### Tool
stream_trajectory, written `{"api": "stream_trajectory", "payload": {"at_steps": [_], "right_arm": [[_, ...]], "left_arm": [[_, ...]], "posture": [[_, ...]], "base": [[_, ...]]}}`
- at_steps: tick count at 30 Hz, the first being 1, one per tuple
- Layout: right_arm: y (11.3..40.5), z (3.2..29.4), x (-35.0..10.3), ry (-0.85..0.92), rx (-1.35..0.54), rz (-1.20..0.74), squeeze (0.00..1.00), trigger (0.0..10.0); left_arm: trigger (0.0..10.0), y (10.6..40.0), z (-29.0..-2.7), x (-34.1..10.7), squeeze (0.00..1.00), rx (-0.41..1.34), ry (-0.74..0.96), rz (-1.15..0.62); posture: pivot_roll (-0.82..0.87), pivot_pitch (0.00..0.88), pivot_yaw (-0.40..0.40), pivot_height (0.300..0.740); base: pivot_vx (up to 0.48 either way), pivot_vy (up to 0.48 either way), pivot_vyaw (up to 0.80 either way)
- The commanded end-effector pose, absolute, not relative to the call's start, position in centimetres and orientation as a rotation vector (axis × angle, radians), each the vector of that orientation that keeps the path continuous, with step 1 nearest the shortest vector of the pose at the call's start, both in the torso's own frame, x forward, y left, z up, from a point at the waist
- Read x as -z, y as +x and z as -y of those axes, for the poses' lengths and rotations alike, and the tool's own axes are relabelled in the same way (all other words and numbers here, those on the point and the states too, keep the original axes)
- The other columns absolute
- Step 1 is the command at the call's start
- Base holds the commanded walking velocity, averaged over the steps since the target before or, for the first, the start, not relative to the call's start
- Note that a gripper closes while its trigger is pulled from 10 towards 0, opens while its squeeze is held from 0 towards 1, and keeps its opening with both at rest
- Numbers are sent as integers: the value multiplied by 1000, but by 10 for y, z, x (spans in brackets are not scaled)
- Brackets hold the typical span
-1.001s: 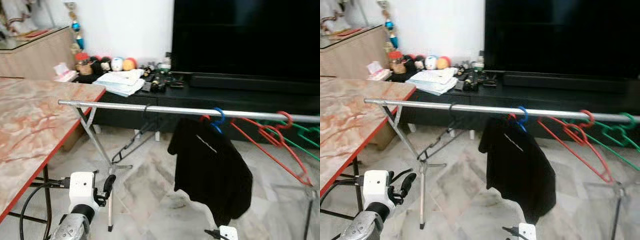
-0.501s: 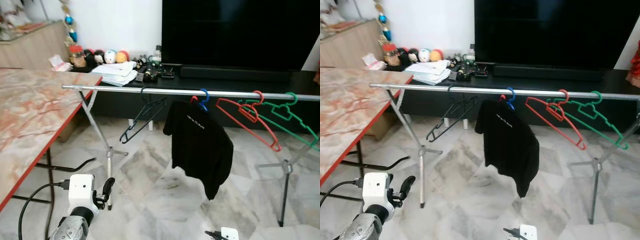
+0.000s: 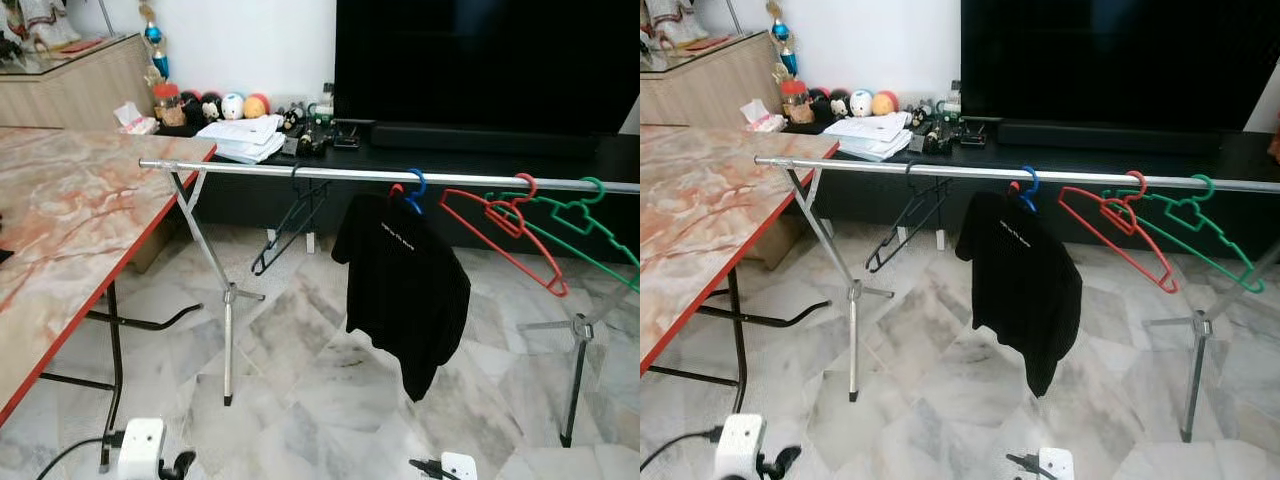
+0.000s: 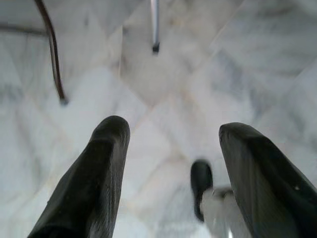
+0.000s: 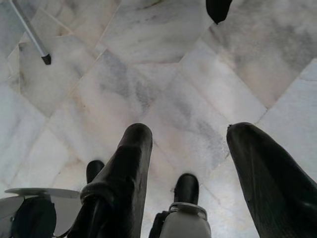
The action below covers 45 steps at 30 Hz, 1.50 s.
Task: Hang hanger
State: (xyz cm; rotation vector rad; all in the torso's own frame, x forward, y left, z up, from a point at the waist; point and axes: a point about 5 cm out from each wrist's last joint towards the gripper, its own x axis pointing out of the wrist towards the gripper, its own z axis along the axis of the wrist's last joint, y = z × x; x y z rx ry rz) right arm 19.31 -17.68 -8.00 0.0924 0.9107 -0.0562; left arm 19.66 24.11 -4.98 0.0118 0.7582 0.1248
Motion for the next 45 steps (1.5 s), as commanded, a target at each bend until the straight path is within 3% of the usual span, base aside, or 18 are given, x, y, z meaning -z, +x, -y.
{"api": "stream_trajectory", "payload": {"at_steps": [1,6,14,21,28,45], "right_arm": [[193,177,80,97,60,-906,0,10000],[193,176,80,109,73,-897,0,10000],[191,178,81,90,87,-910,0,10000],[189,178,82,99,88,-912,0,10000],[188,179,82,97,98,-912,0,10000],[189,177,82,110,108,-907,0,10000]], "left_arm": [[10000,179,-249,62,0,-179,8,-837],[10000,156,-249,80,0,-206,18,-968],[10000,173,-241,75,0,-212,-7,-908],[10000,172,-238,77,0,-218,-27,-916],[10000,167,-232,82,0,-174,56,-946],[10000,166,-240,81,0,-215,57,-946]], "posture": [[72,17,29,740],[30,4,48,740],[46,0,47,740],[36,0,54,740],[32,0,54,740],[35,7,55,740]], "base": [[0,0,0],[0,0,0],[0,0,-116],[0,0,-785],[0,-61,-781],[0,-77,-781]]}}
